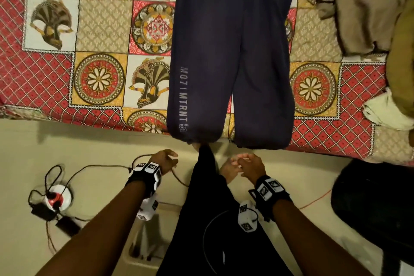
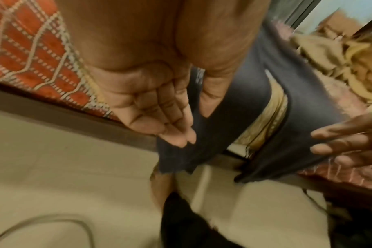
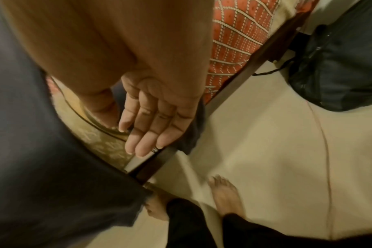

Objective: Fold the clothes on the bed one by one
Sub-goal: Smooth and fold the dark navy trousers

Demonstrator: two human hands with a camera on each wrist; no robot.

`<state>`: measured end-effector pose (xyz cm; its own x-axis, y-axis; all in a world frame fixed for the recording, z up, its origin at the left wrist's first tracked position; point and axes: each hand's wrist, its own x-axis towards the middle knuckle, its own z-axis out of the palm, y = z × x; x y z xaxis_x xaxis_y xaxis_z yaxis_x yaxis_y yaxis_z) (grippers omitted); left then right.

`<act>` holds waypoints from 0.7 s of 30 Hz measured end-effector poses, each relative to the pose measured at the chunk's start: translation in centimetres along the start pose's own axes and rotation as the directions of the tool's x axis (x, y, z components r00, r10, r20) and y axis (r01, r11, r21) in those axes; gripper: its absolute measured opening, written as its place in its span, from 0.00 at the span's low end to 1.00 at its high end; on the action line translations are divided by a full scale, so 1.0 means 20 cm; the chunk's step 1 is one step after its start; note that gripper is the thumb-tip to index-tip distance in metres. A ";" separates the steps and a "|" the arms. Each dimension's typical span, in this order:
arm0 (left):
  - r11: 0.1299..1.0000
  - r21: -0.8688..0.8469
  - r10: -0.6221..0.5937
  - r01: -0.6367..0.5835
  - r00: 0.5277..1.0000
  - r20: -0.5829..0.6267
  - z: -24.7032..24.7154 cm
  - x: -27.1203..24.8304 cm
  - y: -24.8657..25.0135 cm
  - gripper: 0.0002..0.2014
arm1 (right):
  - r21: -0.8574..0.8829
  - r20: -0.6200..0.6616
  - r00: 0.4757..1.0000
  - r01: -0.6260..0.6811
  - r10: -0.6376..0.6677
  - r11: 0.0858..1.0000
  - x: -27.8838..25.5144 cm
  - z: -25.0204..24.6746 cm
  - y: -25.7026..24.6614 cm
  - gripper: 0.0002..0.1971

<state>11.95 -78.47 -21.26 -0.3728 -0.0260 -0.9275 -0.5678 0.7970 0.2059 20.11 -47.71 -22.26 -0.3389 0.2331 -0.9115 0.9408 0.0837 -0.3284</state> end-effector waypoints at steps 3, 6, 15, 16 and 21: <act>0.972 -0.087 0.209 -0.218 0.972 -0.103 -0.17 -0.06 0.36 0.09 | 0.091 -0.039 0.985 0.173 -0.170 0.981 -0.05 -0.09 -0.39 0.07; 0.926 -0.096 0.341 -0.364 0.920 -0.195 -0.42 -0.02 0.69 0.04 | 0.112 -0.086 0.956 0.289 -0.281 0.951 -0.01 -0.22 -0.75 0.06; 0.935 0.072 0.350 -0.348 0.868 -0.353 -1.29 0.46 1.58 0.18 | -0.085 -0.295 0.860 0.409 -0.416 0.908 0.54 -0.68 -1.79 0.05; 0.940 0.066 0.335 -0.336 0.861 -0.384 -1.37 0.53 1.65 0.22 | -0.107 -0.328 0.839 0.423 -0.434 0.900 0.61 -0.72 -1.89 0.07; 0.924 -0.128 0.275 -0.360 0.858 -0.434 -1.57 0.91 1.96 0.29 | -0.113 -0.457 0.796 0.390 -0.396 0.914 1.02 -0.98 -2.24 0.20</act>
<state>-40.12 -66.51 -20.27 -0.7942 -0.0651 -0.6042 -0.4841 0.6687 0.5643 -28.97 -27.79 -21.37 -0.6425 0.5954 -0.4825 0.7277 0.2766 -0.6277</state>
